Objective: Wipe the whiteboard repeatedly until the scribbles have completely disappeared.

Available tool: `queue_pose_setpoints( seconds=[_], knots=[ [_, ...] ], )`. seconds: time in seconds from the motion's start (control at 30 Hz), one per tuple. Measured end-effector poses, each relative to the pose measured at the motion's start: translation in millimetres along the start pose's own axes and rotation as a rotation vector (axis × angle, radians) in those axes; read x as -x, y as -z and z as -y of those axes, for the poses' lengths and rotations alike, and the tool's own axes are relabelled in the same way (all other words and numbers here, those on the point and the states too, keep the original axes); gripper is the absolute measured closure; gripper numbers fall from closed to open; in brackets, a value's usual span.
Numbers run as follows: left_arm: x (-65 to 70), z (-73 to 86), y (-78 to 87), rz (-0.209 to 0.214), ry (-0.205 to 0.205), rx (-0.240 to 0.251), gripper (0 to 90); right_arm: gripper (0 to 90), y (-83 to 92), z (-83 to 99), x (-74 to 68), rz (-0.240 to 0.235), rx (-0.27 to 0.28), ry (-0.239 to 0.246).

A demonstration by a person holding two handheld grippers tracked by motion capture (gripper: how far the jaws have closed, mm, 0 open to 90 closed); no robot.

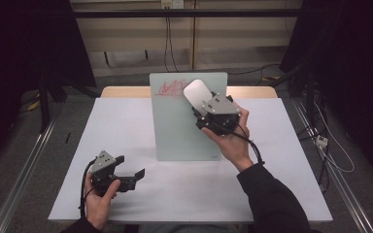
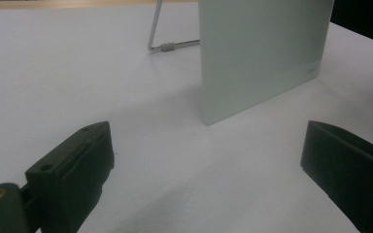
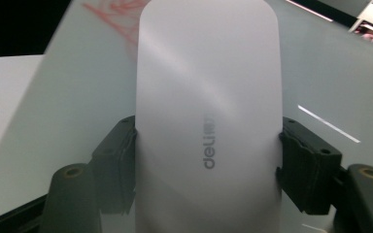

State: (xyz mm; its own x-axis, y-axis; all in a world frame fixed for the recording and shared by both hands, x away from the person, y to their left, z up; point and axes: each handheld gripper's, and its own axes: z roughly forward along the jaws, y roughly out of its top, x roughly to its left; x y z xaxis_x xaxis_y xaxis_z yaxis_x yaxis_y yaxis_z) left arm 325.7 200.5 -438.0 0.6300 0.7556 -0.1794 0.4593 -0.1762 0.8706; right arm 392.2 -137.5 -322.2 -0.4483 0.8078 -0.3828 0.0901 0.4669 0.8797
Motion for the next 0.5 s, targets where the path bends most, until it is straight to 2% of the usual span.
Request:
queue_pose_setpoints(
  seconds=[0.17,0.23,0.3,0.37,0.5],
  knots=[
    [0.4,0.0,-0.2,0.001,0.001,0.000,4.9,31.3,-8.5,2.1,-22.5,-0.089,-0.016,0.018],
    [0.1,-0.2,0.2,0.000,-0.002,0.000,4.9,31.3,-10.7,1.3,-27.6,-0.101,-0.020,0.030],
    [-0.2,-0.1,0.3,0.001,-0.001,0.000,4.9,31.3,-11.4,-0.1,-26.8,-0.109,-0.018,0.019],
    [-0.2,0.0,0.3,0.001,0.000,0.001,4.9,31.3,-10.2,-2.3,-24.3,-0.094,-0.015,0.020],
    [-0.1,-0.2,0.3,0.001,-0.002,0.000,4.9,31.3,-7.1,-11.2,-7.5,-0.051,0.006,-0.006]
  ],
)
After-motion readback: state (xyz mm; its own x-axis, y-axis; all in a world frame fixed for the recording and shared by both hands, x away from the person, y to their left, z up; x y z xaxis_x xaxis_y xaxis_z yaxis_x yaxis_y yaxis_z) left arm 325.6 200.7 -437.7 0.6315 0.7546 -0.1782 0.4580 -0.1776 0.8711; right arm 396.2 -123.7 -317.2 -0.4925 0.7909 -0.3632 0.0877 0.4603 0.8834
